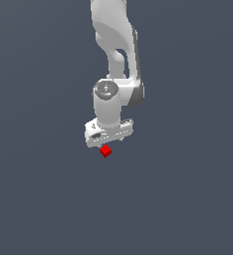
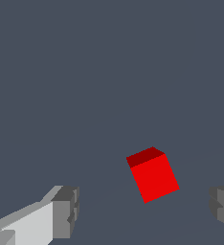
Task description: Pick up the red cube and move it to a goal position.
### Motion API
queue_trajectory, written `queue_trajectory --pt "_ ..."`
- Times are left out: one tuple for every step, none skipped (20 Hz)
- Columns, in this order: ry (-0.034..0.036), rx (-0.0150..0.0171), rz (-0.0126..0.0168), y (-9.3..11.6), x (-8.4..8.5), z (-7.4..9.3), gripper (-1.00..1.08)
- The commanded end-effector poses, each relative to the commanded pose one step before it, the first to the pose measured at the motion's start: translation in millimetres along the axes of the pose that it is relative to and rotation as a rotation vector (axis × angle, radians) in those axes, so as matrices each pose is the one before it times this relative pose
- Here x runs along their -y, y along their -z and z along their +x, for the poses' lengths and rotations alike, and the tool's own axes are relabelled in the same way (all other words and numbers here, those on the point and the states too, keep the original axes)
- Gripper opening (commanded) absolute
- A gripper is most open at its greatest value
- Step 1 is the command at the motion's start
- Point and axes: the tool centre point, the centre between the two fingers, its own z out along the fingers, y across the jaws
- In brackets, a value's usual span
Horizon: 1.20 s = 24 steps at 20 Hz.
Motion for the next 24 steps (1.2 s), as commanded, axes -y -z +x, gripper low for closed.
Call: queue_trajectory --pt "0.06611 0.00162 0.00124 -13.69 -3.45 -3.16 1.00" --pt "0.02624 0.00079 0.00041 -5.50 -1.43 -1.23 1.00" --pt "0.02643 0.00081 0.00040 -5.55 -1.45 -1.23 1.00" --pt "0.02589 0.00080 0.00037 -5.44 -1.44 -1.20 1.00" --pt "0.02470 0.00077 0.00034 -5.19 -1.38 -1.14 1.00" --pt "0.02348 0.00074 0.00031 -4.94 -1.32 -1.08 1.00" --pt "0.02229 0.00072 0.00027 -4.69 -1.27 -1.01 1.00" --pt "0.02106 0.00070 0.00022 -4.43 -1.22 -0.95 1.00" --pt "0.01981 0.00069 0.00018 -4.17 -1.17 -0.88 1.00" --pt "0.01856 0.00067 0.00014 -3.91 -1.11 -0.81 1.00" --pt "0.01728 0.00064 0.00011 -3.64 -1.05 -0.75 1.00" --pt "0.01598 0.00060 0.00009 -3.37 -0.98 -0.69 1.00" --pt "0.01460 0.00056 0.00007 -3.08 -0.91 -0.64 1.00" --pt "0.01324 0.00052 0.00005 -2.79 -0.83 -0.57 1.00" --pt "0.01183 0.00048 0.00003 -2.50 -0.75 -0.50 1.00" --pt "0.01042 0.00044 0.00000 -2.20 -0.68 -0.43 1.00" --pt "0.00899 0.00041 -0.00002 -1.89 -0.61 -0.36 1.00" --pt "0.00755 0.00038 -0.00005 -1.59 -0.54 -0.29 1.00" --pt "0.00613 0.00034 -0.00007 -1.28 -0.47 -0.22 1.00" --pt "0.00472 0.00031 -0.00010 -0.98 -0.38 -0.14 1.00" --pt "0.00330 0.00026 -0.00011 -0.68 -0.30 -0.07 1.00" --pt "0.00182 0.00018 -0.00009 -0.38 -0.24 -0.06 1.00" --pt "0.00068 0.00008 -0.00005 -0.12 -0.02 0.05 1.00" --pt "0.00000 0.00000 0.00000 0.00 0.00 0.00 -1.00"
